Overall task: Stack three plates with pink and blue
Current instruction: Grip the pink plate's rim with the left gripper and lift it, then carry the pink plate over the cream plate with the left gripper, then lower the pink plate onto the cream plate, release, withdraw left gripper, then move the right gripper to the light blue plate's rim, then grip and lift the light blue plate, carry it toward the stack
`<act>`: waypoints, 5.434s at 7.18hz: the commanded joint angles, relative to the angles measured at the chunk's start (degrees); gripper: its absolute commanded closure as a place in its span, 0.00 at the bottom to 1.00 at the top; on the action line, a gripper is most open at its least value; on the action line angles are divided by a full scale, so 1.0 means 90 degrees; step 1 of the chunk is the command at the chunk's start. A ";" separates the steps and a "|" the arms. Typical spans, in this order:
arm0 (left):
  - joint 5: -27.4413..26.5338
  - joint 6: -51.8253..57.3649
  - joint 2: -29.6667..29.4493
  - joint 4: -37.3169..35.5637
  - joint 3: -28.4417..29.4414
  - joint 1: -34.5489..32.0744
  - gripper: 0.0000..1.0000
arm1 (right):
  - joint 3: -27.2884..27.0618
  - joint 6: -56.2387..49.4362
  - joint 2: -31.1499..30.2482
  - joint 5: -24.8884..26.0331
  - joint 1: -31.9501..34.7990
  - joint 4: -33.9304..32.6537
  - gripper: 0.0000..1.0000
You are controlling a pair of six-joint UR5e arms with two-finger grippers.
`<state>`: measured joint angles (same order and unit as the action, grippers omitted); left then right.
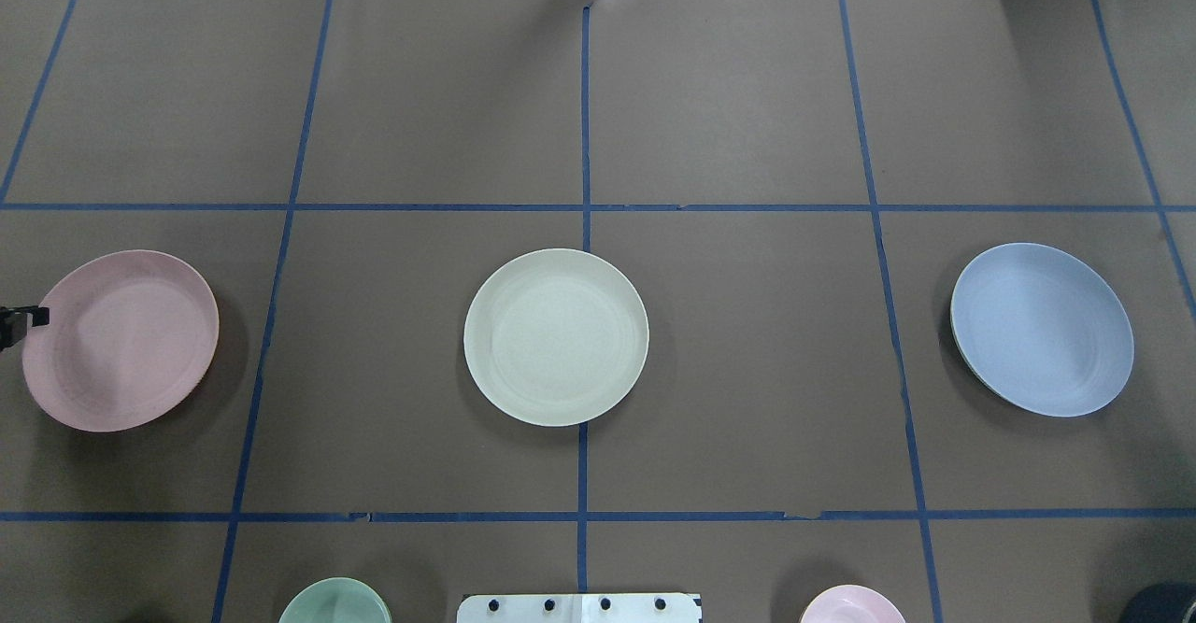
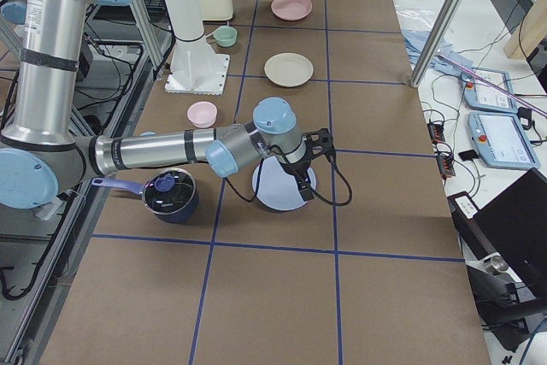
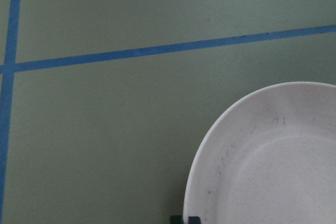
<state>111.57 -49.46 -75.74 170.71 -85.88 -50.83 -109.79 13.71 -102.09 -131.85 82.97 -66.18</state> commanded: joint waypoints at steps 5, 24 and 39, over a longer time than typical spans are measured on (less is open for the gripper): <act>0.0447 -0.1090 -0.1762 -0.5652 -0.3788 0.0234 1.00 | -0.0027 0.0019 -0.0024 -0.0125 0.0000 0.0010 0.00; 0.0387 0.4001 -0.0609 -0.7039 -0.4179 -0.1305 0.00 | 0.1837 0.3845 -0.0874 0.1999 -0.2885 0.4042 0.13; 0.1977 0.3971 -0.0549 -0.6771 -0.3323 -0.2626 0.00 | 0.0716 0.6367 0.2286 0.1584 -0.3727 0.3075 1.00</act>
<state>120.75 -14.05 -80.72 109.77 -118.79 -68.46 -102.16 69.23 -86.23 -117.97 52.62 -32.52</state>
